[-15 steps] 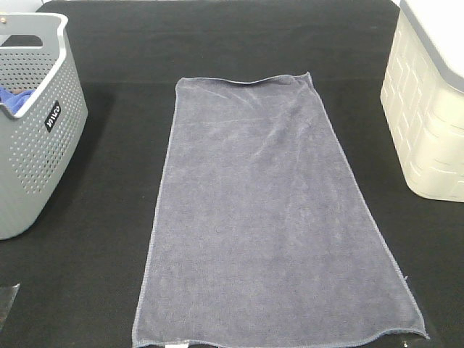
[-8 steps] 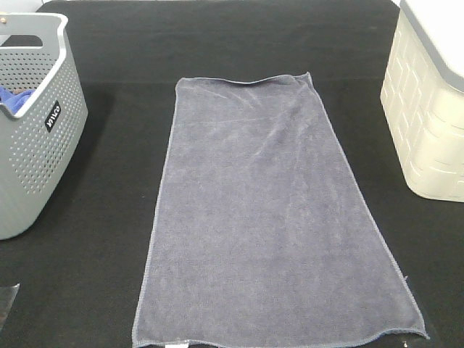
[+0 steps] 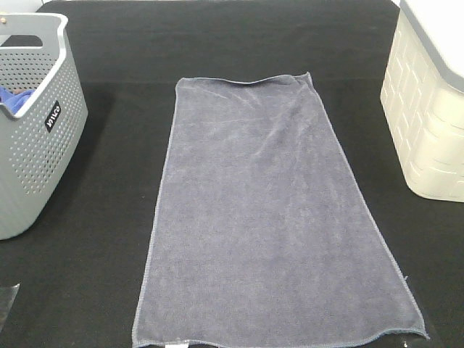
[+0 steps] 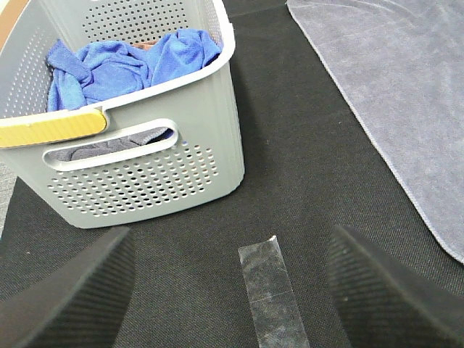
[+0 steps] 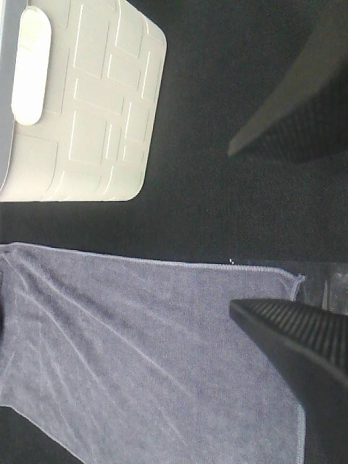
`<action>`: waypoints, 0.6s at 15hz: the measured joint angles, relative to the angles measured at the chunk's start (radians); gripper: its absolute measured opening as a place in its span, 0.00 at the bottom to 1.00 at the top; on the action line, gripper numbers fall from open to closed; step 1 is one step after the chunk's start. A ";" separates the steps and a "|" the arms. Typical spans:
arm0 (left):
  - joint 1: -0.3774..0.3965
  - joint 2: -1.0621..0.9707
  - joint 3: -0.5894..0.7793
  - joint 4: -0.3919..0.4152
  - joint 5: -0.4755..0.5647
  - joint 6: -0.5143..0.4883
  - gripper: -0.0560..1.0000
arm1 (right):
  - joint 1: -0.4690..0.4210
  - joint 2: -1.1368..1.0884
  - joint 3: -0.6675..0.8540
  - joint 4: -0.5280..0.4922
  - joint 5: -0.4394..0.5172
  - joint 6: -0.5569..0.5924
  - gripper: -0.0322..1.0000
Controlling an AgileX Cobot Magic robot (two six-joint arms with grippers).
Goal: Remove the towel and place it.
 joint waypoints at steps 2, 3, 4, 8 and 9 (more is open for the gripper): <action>0.000 -0.001 0.000 0.001 0.000 0.000 0.72 | 0.000 0.000 0.000 0.000 0.000 0.000 0.55; 0.000 -0.001 0.000 0.001 0.000 0.000 0.72 | 0.000 0.000 0.000 0.000 0.000 0.000 0.55; 0.000 -0.001 0.000 0.001 0.000 0.000 0.72 | 0.000 0.000 0.000 0.000 0.000 0.000 0.55; 0.000 -0.001 0.000 0.003 0.000 0.000 0.72 | 0.000 0.000 0.000 0.000 0.000 0.000 0.55; 0.000 -0.001 0.000 0.003 0.000 0.000 0.72 | 0.000 0.000 0.000 0.000 0.000 0.000 0.55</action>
